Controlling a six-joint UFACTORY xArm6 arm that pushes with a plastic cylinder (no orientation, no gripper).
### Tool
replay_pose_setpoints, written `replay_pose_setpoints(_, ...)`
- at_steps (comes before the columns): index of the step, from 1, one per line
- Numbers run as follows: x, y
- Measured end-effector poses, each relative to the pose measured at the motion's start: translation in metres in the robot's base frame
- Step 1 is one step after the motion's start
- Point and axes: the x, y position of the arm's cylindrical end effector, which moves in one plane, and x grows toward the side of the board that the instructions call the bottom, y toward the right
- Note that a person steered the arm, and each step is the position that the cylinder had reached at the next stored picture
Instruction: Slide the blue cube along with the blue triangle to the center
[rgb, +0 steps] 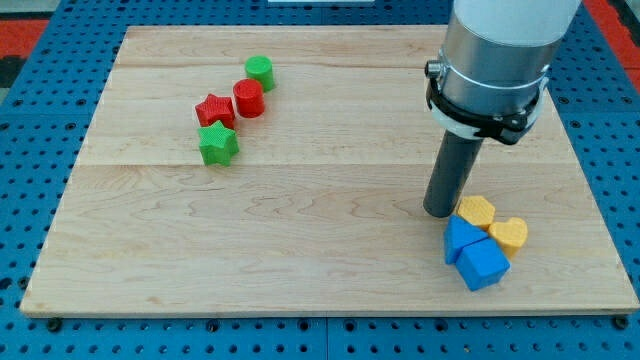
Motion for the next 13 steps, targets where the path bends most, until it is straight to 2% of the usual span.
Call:
replay_pose_setpoints(1,-0.013,0.0)
replay_pose_setpoints(3,-0.013,0.002)
replay_pose_setpoints(4,-0.032,0.014)
replay_pose_setpoints(5,-0.038,0.081)
replay_pose_setpoints(6,0.008,0.112)
replay_pose_setpoints(7,0.096,0.132)
replay_pose_setpoints(8,0.114,0.121)
replay_pose_setpoints(9,0.114,0.057)
replay_pose_setpoints(10,0.096,0.037)
replay_pose_setpoints(12,0.034,0.023)
replay_pose_setpoints(13,0.017,-0.017)
